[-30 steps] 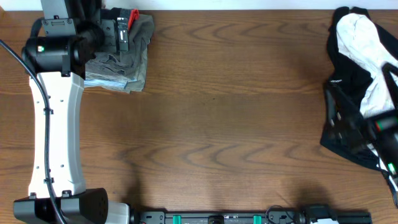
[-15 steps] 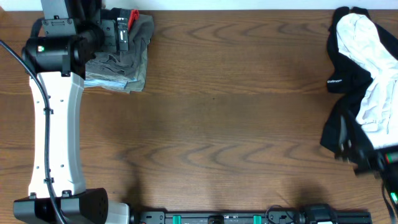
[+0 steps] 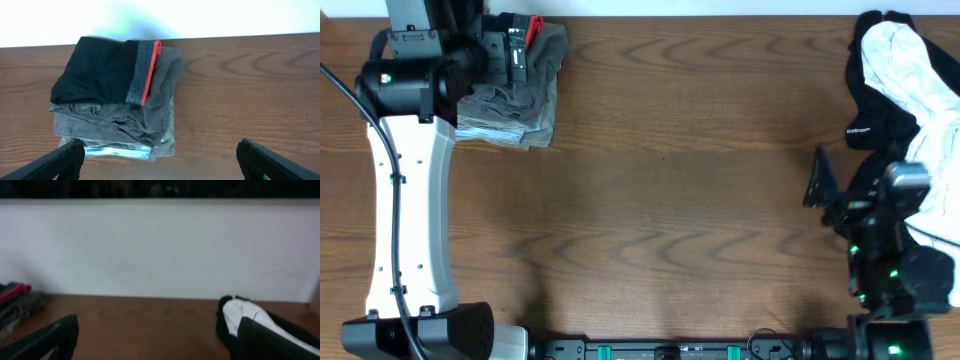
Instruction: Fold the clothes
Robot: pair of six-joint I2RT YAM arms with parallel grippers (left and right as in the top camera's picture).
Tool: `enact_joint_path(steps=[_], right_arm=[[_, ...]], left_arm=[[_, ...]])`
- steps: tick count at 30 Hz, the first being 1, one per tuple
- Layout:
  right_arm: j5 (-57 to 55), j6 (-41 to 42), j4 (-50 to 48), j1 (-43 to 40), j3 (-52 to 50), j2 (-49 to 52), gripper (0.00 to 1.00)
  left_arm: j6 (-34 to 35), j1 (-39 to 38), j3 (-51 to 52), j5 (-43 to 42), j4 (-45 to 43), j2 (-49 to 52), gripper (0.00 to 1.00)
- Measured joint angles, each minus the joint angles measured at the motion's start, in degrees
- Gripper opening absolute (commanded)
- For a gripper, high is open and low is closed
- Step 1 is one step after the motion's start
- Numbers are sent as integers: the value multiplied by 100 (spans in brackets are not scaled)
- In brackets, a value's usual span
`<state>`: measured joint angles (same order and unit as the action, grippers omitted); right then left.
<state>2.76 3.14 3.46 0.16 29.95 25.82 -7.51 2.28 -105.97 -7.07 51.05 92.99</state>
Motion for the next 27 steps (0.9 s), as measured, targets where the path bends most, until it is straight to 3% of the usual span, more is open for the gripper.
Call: enact_joint_path(steps=[8, 27], right_arm=[[39, 0, -111, 33, -1462, -907, 99], [44, 0, -350, 157, -2953, -2179, 99]], left_arm=[[0, 0, 0, -2, 0, 0, 98], [0, 0, 0, -2, 2, 0, 98]])
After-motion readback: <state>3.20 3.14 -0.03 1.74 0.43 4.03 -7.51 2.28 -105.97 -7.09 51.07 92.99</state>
